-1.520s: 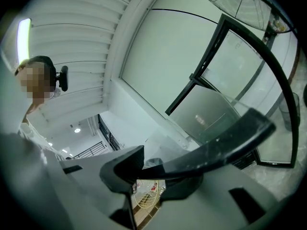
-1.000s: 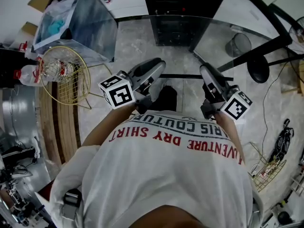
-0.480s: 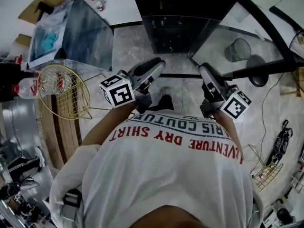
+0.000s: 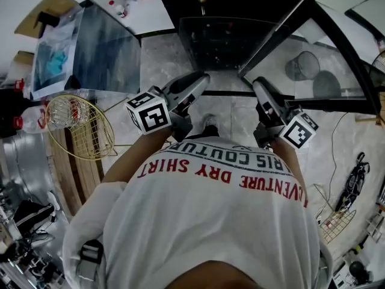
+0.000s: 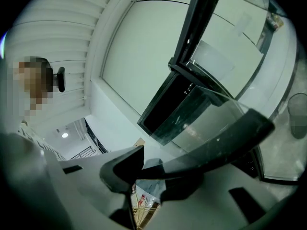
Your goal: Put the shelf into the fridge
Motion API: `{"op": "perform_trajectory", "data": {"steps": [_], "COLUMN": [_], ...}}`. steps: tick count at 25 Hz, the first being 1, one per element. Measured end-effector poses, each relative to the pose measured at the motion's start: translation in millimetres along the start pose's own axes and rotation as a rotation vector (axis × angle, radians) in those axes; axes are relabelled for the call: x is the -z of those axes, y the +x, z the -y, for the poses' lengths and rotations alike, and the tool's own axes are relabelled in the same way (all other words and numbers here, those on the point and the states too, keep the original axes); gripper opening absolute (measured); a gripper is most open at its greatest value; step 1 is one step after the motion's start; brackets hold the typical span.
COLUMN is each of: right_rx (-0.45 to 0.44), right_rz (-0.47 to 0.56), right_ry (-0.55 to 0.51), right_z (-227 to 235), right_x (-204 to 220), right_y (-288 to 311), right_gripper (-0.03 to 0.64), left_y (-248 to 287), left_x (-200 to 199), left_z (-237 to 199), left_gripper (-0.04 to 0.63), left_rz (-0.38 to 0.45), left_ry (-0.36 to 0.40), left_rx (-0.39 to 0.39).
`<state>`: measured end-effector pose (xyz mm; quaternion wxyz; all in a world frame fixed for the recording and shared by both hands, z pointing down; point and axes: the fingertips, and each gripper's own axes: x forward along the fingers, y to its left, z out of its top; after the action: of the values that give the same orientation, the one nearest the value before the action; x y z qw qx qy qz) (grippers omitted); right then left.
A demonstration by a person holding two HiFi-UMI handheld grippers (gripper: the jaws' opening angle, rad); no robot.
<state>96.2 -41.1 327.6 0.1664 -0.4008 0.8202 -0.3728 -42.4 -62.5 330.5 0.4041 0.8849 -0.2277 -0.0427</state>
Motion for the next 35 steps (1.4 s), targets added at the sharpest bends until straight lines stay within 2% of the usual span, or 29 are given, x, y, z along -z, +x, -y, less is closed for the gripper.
{"op": "perform_trajectory", "data": {"steps": [7, 22, 32, 35], "right_rx": [0.022, 0.031, 0.009, 0.014], "right_rz": [-0.006, -0.024, -0.039, -0.038], "right_ry": [0.013, 0.025, -0.003, 0.034], "right_z": [23, 50, 64, 74], "right_x": [-6, -13, -21, -22], "right_y": [29, 58, 78, 86], "right_gripper": [0.11, 0.11, 0.11, 0.11], "left_y": [14, 30, 43, 49], "left_x": [-18, -31, -39, -43], "left_z": [-31, -64, -83, -92], "left_gripper": [0.126, 0.126, 0.127, 0.127], "left_rz": [-0.007, -0.004, 0.004, 0.005], "left_ry": [-0.012, -0.03, -0.034, -0.035], "left_rx": [0.001, -0.01, -0.019, -0.027]}}
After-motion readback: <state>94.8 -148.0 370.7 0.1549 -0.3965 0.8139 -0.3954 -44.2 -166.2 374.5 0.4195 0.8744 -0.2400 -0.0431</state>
